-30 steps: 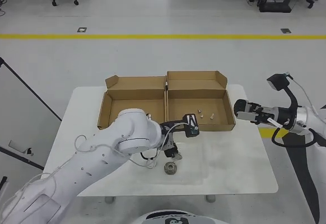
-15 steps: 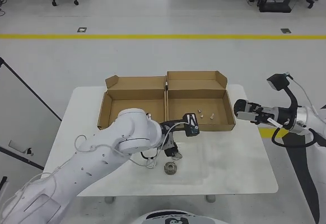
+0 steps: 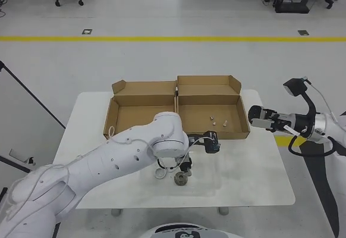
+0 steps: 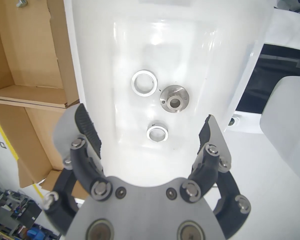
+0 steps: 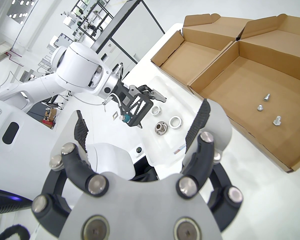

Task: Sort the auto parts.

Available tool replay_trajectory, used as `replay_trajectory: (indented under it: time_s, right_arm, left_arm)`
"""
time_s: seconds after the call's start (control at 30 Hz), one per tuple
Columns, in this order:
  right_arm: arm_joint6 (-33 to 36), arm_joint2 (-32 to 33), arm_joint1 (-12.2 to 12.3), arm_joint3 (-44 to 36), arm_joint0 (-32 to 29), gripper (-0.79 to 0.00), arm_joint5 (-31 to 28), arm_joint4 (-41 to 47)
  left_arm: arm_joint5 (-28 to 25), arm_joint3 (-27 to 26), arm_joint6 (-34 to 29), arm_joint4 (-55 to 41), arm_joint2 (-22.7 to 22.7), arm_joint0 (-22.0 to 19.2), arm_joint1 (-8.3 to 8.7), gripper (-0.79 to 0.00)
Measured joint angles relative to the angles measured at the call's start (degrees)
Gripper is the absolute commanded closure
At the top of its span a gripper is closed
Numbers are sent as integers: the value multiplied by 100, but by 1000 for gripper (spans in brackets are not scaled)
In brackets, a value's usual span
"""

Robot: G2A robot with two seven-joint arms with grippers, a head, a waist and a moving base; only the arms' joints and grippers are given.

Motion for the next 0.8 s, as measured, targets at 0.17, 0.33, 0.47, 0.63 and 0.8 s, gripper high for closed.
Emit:
replay_trajectory:
  time_s: [0.17,0.33,0.47,0.63,0.8]
  right_arm:
    - [0,0,0,0,0,-785,0,0]
    - [0,0,0,0,0,-785,0,0]
    - [0,0,0,0,0,-785,0,0]
    - [0,0,0,0,0,-785,0,0]
    - [0,0,0,0,0,-785,0,0]
  left_arm:
    - [118,166,-11,74,164,-89,-127,-711]
    - [186,181,-15,272,249,-91,-182,-348]
    - [122,132,33,445,284,-85,-203,-336]
    - [2,113,5,604,345,-61,-215,-314]
    - [-53,252,49,722,490,-77,-272,-305]
